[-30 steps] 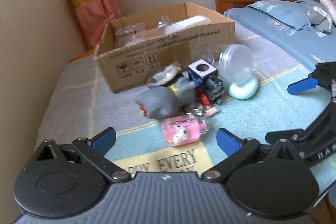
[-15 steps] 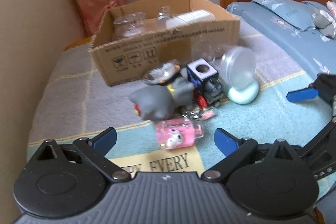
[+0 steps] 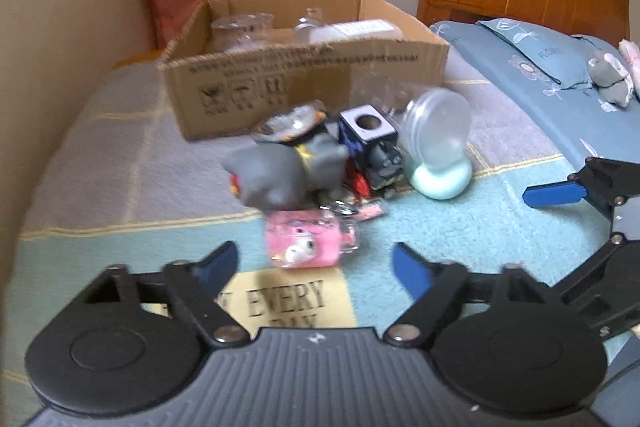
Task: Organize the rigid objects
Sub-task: 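Grasp the pink charm with the left tool while the right tool grasps the mint-green case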
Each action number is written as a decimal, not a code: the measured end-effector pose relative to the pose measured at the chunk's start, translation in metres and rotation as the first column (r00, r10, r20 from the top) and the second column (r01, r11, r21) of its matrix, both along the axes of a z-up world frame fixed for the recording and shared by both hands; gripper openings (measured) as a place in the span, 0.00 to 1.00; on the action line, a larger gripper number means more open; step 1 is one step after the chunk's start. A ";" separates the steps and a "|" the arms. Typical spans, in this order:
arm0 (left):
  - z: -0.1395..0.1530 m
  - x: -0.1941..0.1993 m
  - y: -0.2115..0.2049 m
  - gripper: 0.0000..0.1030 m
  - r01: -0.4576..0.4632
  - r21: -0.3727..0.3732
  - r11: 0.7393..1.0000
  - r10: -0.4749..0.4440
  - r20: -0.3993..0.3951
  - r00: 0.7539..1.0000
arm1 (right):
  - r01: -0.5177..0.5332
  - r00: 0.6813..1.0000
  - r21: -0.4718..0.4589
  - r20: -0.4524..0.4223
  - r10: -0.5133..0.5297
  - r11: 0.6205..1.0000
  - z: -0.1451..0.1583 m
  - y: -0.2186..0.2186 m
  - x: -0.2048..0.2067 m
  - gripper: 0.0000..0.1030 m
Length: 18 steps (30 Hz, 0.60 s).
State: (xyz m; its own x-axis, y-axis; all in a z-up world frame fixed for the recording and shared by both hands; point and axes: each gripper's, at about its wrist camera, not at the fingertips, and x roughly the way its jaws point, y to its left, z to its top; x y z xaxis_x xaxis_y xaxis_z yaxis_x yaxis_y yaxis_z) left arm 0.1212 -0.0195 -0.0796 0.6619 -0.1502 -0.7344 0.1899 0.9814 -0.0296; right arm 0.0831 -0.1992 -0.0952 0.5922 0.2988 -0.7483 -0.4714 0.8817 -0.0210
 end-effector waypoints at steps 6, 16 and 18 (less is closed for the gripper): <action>-0.010 0.011 -0.001 0.55 -0.033 -0.044 0.998 0.033 0.012 0.999 | -0.008 1.000 0.002 0.004 0.008 1.000 0.000 0.000 0.000 1.00; -0.008 0.006 0.019 0.50 -0.095 -0.049 0.994 0.095 0.004 0.995 | -0.087 0.996 0.013 0.027 0.086 0.996 -0.003 0.003 0.014 1.00; -0.008 0.004 0.026 0.50 -0.106 -0.039 0.994 0.106 0.001 0.994 | -0.113 0.993 0.015 0.029 0.112 0.994 -0.003 0.006 0.022 1.00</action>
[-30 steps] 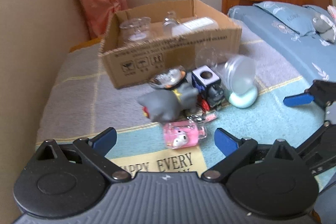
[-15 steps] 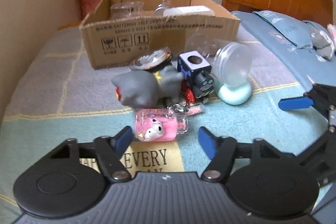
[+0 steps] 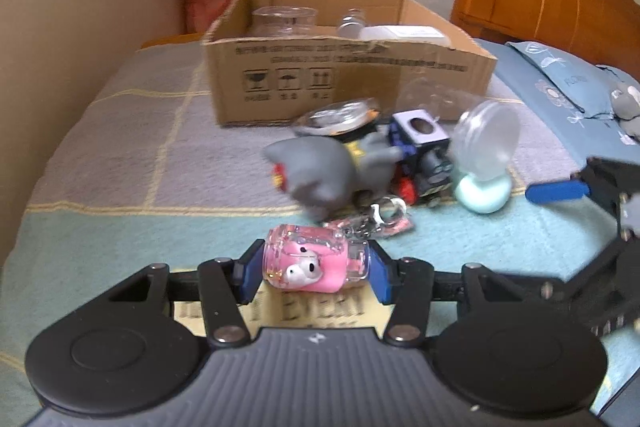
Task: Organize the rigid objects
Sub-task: 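Grasp the pink charm with the left tool while the right tool grasps the mint-green case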
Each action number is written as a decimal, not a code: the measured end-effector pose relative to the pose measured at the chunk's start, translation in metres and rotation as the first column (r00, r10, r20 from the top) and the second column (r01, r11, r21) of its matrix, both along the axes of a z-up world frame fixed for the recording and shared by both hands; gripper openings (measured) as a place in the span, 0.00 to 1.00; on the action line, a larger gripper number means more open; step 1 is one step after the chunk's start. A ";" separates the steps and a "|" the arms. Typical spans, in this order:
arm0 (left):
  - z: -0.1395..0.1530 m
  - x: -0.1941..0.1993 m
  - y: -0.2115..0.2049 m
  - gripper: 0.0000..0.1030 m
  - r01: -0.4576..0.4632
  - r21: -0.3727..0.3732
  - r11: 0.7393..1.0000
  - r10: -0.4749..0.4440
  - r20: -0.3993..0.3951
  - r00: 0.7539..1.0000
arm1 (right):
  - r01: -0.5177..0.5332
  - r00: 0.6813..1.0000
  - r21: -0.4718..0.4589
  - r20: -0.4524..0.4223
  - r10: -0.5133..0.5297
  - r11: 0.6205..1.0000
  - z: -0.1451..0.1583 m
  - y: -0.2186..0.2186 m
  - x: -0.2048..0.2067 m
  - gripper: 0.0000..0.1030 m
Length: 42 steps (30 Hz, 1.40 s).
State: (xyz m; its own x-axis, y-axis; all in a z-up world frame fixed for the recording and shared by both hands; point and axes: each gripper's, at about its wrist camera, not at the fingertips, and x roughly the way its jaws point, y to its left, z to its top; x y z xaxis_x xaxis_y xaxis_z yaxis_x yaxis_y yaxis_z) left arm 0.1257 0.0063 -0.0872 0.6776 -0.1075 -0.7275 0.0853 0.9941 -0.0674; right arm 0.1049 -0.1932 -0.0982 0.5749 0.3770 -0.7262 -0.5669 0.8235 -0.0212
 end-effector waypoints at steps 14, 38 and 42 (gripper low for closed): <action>0.002 -0.011 0.019 0.49 0.012 0.030 0.999 -0.011 -0.012 1.000 | -0.008 0.999 0.028 0.034 0.007 1.000 0.001 0.011 0.040 0.81; 0.001 -0.040 0.032 0.51 0.021 0.048 0.999 -0.019 -0.039 0.999 | 0.101 0.995 0.002 -0.005 -0.101 0.995 0.013 -0.005 -0.050 0.66; 0.001 -0.038 0.032 0.54 0.020 0.043 0.999 -0.018 -0.037 0.999 | 0.112 0.994 0.002 -0.006 -0.112 0.994 0.013 -0.002 -0.047 0.66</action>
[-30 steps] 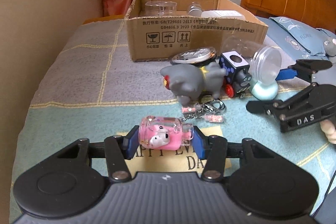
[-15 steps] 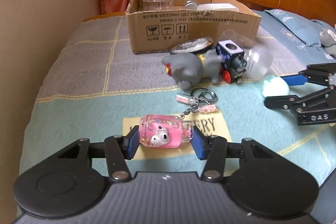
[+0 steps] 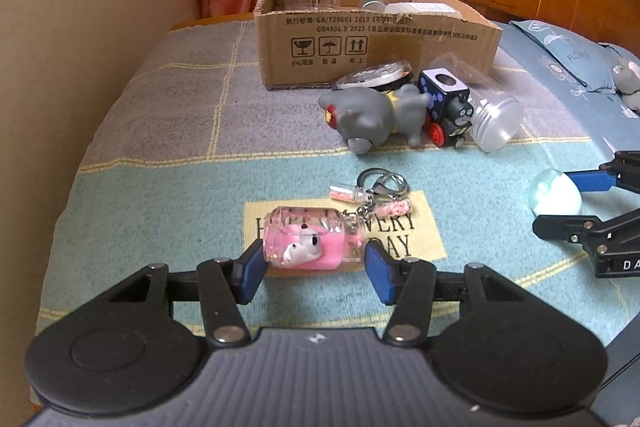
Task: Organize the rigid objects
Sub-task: 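Grasp the pink charm with the left tool while the right tool grasps the mint-green case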
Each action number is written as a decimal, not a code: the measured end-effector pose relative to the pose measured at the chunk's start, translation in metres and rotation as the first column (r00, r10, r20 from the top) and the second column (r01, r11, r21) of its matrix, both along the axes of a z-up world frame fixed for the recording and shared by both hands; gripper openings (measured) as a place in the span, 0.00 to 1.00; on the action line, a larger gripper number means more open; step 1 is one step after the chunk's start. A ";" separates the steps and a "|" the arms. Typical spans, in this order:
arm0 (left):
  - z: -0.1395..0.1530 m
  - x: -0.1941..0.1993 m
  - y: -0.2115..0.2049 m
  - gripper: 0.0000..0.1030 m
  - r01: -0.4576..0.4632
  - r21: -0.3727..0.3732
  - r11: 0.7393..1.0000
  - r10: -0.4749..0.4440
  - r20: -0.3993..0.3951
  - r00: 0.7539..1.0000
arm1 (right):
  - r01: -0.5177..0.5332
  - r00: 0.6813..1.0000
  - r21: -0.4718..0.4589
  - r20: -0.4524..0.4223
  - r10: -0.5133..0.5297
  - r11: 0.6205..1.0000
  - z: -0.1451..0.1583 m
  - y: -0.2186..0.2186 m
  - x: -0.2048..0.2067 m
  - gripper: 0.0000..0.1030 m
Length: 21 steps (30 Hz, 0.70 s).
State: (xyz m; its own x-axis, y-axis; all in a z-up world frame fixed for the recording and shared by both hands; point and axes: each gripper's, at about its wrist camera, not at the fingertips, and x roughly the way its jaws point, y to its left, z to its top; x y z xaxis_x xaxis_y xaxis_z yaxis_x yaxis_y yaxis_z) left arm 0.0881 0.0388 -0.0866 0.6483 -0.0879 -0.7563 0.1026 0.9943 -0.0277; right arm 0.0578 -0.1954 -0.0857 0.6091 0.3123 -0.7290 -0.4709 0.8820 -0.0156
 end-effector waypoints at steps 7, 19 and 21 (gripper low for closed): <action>0.001 0.010 0.001 0.60 -0.016 -0.031 0.999 0.015 -0.012 1.000 | 0.016 1.000 -0.006 -0.003 -0.016 1.000 0.000 0.006 0.008 0.68; 0.002 0.016 0.002 0.48 0.012 -0.010 1.000 -0.013 -0.034 0.999 | 0.020 1.000 -0.019 -0.014 -0.021 1.000 0.002 0.008 0.007 0.64; 0.003 0.018 0.000 0.48 0.041 0.004 0.999 -0.041 -0.044 0.998 | 0.019 1.000 -0.022 -0.017 -0.019 1.000 0.002 0.008 0.007 0.64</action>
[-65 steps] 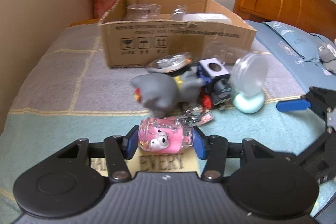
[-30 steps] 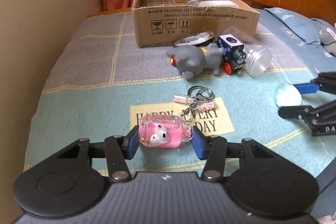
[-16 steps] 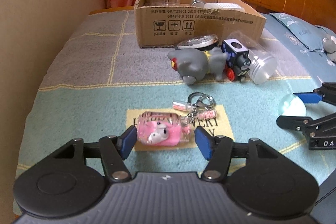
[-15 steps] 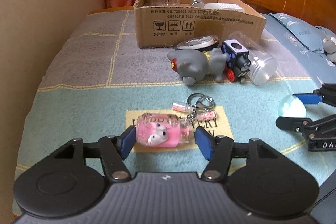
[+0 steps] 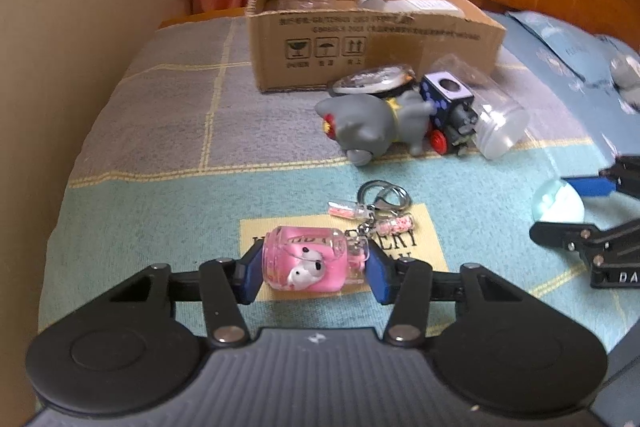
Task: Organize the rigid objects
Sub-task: 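Grasp the pink charm with the left tool while the right tool grasps the mint-green case, then lower the pink charm into the box with the left tool while the right tool drops the case in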
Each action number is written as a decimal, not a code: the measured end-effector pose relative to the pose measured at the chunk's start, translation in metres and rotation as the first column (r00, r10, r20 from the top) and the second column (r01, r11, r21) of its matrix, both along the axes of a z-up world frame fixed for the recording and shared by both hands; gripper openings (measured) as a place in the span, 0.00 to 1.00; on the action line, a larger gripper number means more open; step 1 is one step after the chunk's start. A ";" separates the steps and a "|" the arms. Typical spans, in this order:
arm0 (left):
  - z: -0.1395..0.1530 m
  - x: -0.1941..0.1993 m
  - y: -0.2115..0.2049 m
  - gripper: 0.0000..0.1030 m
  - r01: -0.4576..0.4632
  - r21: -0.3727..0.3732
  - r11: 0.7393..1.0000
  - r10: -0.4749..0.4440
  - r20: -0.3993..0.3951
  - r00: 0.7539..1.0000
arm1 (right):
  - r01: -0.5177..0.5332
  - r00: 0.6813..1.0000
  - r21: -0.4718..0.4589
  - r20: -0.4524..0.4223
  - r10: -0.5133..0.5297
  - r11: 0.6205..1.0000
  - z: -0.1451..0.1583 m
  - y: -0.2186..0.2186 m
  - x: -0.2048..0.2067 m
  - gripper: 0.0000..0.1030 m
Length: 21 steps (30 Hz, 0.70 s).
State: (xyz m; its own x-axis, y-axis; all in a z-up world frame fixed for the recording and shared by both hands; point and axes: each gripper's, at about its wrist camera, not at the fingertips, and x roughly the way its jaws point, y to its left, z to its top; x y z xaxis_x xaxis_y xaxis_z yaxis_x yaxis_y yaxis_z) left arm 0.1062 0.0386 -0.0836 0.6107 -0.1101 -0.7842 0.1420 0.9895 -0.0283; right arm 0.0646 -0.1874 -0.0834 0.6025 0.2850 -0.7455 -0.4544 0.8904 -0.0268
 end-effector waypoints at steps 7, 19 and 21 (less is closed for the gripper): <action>0.022 0.007 -0.006 0.48 0.122 0.035 0.992 -0.121 -0.014 0.992 | -0.032 0.999 0.013 -0.023 0.033 0.999 0.009 -0.005 0.002 0.64; 0.074 0.021 -0.021 0.48 0.276 0.090 0.957 -0.277 -0.002 0.961 | -0.113 0.994 -0.002 0.003 0.113 0.994 0.047 -0.013 0.011 0.64; 0.081 0.024 -0.021 0.48 0.282 0.084 0.956 -0.283 0.005 0.959 | -0.117 0.993 0.002 0.002 0.117 0.993 0.051 -0.013 0.013 0.64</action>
State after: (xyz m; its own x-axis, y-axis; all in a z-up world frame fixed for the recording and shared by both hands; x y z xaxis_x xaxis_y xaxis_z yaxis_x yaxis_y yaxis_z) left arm 0.1301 0.0174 -0.0023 0.5771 -0.2164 -0.7875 0.4160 0.9077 0.0554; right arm 0.0776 -0.2007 -0.0322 0.5664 0.3550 -0.7438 -0.5554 0.8312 -0.0263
